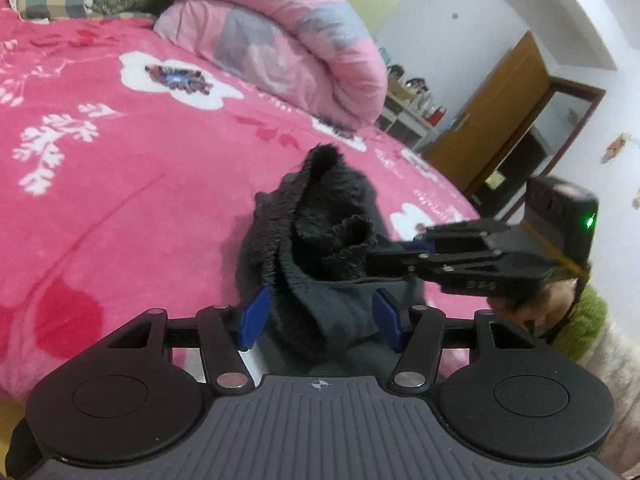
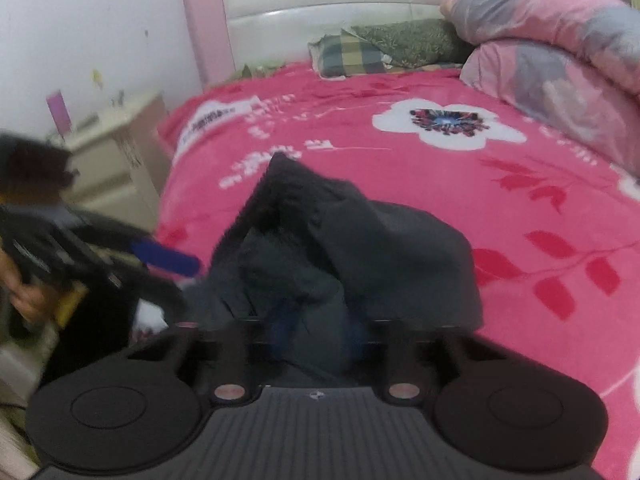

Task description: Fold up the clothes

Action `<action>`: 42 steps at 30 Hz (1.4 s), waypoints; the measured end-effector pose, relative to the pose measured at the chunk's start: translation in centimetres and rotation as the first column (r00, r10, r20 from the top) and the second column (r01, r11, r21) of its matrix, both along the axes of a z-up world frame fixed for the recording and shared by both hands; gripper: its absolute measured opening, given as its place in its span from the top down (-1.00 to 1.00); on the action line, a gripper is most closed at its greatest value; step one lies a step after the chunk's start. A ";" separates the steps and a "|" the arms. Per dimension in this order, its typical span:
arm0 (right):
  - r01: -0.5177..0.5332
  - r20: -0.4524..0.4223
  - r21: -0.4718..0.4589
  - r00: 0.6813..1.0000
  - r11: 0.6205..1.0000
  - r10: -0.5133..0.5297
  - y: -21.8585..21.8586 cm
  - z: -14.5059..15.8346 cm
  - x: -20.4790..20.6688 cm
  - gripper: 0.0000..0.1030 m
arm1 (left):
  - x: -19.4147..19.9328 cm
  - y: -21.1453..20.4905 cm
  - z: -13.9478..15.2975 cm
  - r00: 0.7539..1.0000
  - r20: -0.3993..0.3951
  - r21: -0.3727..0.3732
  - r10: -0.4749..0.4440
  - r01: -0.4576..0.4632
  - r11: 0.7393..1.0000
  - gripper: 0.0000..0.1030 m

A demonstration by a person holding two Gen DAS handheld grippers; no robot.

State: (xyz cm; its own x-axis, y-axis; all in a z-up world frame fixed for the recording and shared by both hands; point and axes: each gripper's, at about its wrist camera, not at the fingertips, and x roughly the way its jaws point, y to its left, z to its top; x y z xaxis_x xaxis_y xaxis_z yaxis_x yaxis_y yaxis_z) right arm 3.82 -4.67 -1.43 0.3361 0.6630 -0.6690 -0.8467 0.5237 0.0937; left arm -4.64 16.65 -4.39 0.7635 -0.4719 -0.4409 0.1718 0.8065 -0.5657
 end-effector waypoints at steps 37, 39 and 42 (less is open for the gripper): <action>0.396 -0.180 0.592 0.914 0.702 -0.364 -11.3 4.9 -4.1 0.97 | -2.6 0.5 -5.2 0.974 -0.157 -0.275 0.163 -0.202 0.940 -0.28; 0.404 -0.187 0.583 0.911 0.705 -0.368 -11.2 4.6 -3.8 0.97 | -1.9 0.8 -5.5 0.967 -0.170 -0.284 0.190 -0.233 0.930 -0.28; 0.414 -0.187 0.572 0.906 0.708 -0.379 -10.9 4.3 -3.5 0.97 | -1.2 1.0 -5.8 0.954 -0.197 -0.315 0.224 -0.278 0.907 -0.28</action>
